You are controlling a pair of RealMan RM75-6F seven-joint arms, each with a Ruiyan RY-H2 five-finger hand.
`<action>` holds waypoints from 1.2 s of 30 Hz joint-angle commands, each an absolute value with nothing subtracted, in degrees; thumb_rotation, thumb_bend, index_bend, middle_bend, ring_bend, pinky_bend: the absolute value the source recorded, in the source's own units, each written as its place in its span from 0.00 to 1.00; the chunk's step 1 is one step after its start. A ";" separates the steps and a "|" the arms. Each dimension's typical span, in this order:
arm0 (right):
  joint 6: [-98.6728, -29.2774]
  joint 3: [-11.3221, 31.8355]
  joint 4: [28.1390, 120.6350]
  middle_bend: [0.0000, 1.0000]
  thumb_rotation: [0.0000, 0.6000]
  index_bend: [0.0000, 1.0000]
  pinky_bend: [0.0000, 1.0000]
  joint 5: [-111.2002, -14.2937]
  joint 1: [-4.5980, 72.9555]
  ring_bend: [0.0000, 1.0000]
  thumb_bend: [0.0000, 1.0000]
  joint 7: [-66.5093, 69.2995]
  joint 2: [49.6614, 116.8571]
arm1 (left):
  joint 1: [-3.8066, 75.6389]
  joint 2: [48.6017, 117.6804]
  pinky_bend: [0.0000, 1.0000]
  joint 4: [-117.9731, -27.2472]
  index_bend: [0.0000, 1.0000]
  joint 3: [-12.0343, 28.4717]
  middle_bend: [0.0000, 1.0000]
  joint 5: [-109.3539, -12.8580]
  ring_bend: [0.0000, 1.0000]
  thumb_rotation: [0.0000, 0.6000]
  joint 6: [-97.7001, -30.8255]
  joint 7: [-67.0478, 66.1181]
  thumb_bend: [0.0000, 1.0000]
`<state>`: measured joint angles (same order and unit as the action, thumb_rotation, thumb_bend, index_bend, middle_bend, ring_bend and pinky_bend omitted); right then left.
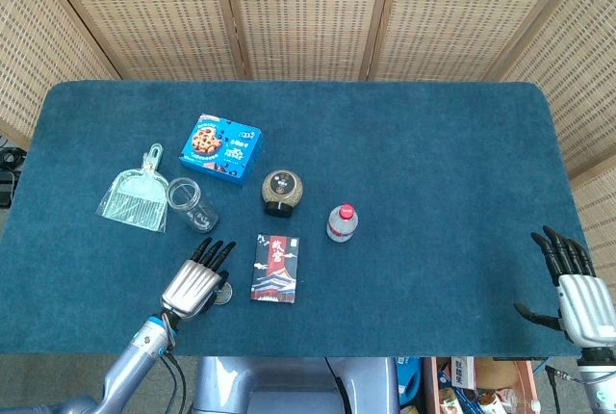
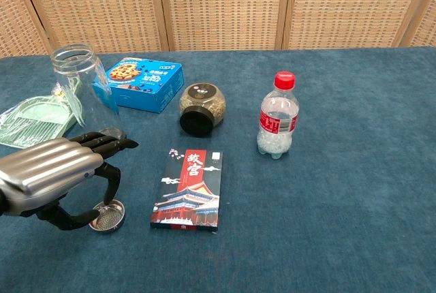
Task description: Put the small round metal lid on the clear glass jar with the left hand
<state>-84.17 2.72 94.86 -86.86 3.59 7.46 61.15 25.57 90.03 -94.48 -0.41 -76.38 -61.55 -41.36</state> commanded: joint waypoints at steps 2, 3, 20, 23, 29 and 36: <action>-84.21 2.70 94.87 0.00 1.00 0.04 0.00 -86.90 3.56 0.00 0.05 7.49 61.13 | 25.72 90.17 0.00 -94.23 0.53 -0.51 0.00 -76.14 0.00 1.00 -61.62 -41.39 0.39; -84.21 2.69 94.85 0.00 1.00 0.04 0.00 -86.90 3.55 0.00 0.05 7.50 61.13 | 25.75 90.21 0.00 -94.18 0.53 -0.55 0.00 -76.09 0.00 1.00 -61.63 -41.40 0.39; -84.24 2.70 94.82 0.00 1.00 0.04 0.00 -86.89 3.52 0.00 0.05 7.73 61.08 | 26.43 91.59 0.00 -92.36 0.59 -0.70 0.00 -74.98 0.00 1.00 -62.14 -40.93 0.41; -84.28 2.71 94.74 0.00 1.00 0.04 0.00 -86.85 3.48 0.00 0.05 7.89 61.03 | 26.45 91.78 0.00 -92.30 0.60 -0.74 0.00 -75.00 0.00 1.00 -62.39 -40.81 0.41; -84.37 2.70 94.65 0.00 1.00 0.04 0.00 -86.93 3.44 0.00 0.05 8.05 61.03 | 26.55 91.82 0.00 -92.19 0.62 -0.89 0.00 -75.16 0.00 1.00 -62.78 -40.37 0.41; -84.34 2.67 94.63 0.00 1.00 0.04 0.00 -86.97 3.44 0.00 0.05 8.03 61.02 | 26.43 90.24 0.00 -93.59 0.62 -0.72 0.00 -76.22 0.00 1.00 -64.12 -38.92 0.41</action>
<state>-84.34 2.67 94.63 -86.97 3.44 8.03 61.02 26.46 90.60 -93.23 -0.77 -75.93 -63.81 -39.14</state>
